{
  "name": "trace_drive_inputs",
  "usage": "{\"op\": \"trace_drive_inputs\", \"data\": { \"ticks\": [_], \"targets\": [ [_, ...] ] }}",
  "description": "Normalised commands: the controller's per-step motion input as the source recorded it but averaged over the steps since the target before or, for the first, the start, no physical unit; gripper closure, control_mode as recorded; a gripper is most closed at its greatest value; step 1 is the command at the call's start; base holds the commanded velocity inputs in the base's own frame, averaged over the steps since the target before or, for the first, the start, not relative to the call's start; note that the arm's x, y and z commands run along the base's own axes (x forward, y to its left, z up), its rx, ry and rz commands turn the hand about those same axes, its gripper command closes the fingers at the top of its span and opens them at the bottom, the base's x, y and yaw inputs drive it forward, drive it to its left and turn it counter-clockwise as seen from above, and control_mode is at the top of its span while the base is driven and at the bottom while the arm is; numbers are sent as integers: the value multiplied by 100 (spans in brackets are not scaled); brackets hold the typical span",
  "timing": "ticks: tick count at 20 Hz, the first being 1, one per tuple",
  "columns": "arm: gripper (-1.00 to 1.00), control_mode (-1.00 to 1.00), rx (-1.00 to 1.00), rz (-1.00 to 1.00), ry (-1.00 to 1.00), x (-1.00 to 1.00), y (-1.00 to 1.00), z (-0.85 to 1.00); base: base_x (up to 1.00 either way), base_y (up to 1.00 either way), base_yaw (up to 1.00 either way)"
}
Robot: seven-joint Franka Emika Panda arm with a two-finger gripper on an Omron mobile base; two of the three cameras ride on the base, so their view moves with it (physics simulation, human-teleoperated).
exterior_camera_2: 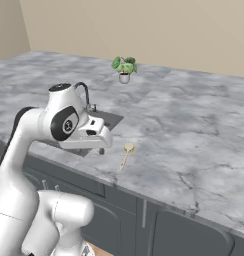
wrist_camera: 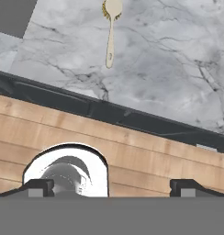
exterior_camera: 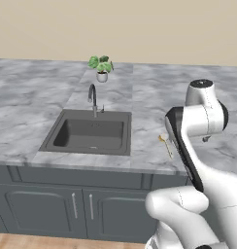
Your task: Grab the spray bottle from the cabinet, then place it next to the cutting board for sanitizing. Then grab the dish brush from the countertop next to the sink and place it next to the cutting board.
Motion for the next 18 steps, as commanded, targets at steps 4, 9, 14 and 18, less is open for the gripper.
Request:
{"op": "trace_drive_inputs", "data": {
  "ticks": [4, 9, 14, 18],
  "targets": [
    [-100, -100, 0, 0, 8, 100, -18, -58, 0, 0, 0],
    [-100, -100, 0, 0, 8, 89, -36, -53, 0, 0, 0],
    [-100, -100, 1, 0, -2, 74, -21, -41, 0, 0, 0],
    [-100, -100, 1, 0, 0, 46, -4, -26, 0, 0, 0]
  ]
}}
